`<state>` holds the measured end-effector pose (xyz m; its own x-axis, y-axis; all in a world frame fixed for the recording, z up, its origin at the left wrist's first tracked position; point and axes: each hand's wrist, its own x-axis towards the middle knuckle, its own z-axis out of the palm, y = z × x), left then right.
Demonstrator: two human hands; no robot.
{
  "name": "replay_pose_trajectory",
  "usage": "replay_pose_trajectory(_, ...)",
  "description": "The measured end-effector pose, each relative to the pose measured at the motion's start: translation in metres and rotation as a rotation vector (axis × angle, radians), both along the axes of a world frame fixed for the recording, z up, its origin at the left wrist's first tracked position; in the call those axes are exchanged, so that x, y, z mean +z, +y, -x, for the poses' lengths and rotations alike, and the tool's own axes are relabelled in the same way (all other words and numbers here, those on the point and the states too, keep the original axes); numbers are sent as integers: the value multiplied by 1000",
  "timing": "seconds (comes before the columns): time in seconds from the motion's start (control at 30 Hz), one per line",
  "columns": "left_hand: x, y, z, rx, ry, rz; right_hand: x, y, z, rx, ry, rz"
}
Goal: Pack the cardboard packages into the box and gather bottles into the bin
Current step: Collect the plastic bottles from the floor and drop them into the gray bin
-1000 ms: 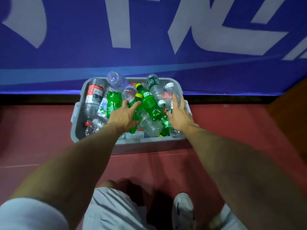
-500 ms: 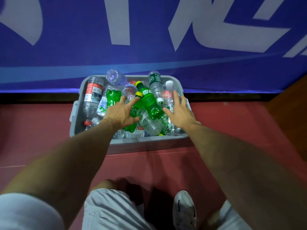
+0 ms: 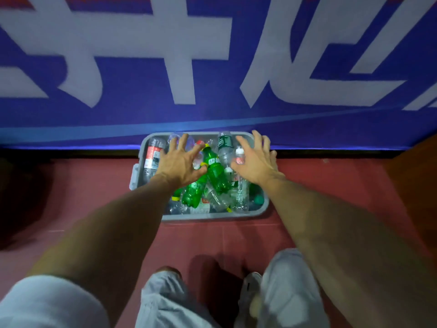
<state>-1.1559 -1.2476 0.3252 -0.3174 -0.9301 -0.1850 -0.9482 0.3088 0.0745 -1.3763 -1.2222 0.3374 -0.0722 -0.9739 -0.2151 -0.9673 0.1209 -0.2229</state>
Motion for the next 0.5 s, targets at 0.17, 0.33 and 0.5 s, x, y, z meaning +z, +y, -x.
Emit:
replay_pose_trajectory(0.17,161,1,24,-43,-78,28,152,5,11,-45,-5,-35)
replay_pose_trajectory(0.33,314,2,52,-141,-50,40,297,37,40,-169,-2,-48)
replay_pose_trajectory(0.5,413,13,87,-311,-21,73,392,89,55,-330,44,-14)
